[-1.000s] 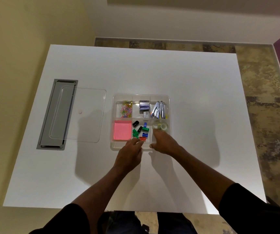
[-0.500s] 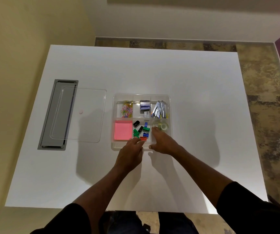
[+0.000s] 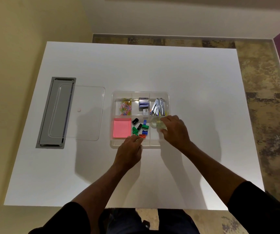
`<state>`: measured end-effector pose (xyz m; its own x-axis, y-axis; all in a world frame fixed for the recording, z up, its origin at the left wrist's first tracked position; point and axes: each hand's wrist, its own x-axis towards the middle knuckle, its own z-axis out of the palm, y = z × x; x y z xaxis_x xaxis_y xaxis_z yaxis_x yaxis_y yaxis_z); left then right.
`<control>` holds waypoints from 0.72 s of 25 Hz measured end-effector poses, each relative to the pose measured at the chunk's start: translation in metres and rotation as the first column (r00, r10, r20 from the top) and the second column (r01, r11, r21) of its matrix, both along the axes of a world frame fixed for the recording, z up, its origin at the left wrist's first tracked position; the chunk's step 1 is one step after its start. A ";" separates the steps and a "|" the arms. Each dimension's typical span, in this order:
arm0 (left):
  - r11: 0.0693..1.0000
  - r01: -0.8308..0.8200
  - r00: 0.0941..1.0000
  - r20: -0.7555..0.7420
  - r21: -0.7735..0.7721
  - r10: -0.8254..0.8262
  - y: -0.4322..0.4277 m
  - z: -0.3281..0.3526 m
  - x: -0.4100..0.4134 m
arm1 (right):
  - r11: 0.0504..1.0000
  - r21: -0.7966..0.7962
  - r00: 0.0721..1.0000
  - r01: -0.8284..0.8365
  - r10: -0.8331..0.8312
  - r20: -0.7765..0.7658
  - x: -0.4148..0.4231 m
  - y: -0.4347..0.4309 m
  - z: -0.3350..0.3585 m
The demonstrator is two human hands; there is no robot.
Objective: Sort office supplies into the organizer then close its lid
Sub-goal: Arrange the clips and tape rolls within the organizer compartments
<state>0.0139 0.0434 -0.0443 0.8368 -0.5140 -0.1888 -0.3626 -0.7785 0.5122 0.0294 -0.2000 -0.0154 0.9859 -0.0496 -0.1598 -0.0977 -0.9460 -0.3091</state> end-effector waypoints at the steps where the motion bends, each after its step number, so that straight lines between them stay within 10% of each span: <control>1: 1.000 -0.001 1.000 -0.001 -0.004 0.001 0.001 0.000 0.000 | 0.997 -0.082 1.000 -0.014 0.015 0.001 0.003 -0.004 -0.002; 11: 1.000 0.001 1.000 -0.001 -0.010 -0.001 -0.002 0.003 0.001 | 0.965 -0.251 0.997 -0.079 0.078 -0.013 0.019 -0.004 -0.020; 18: 1.000 -0.006 1.000 -0.001 0.001 0.006 -0.002 0.003 0.003 | 0.999 0.036 0.988 -0.033 0.038 -0.152 0.011 0.003 -0.009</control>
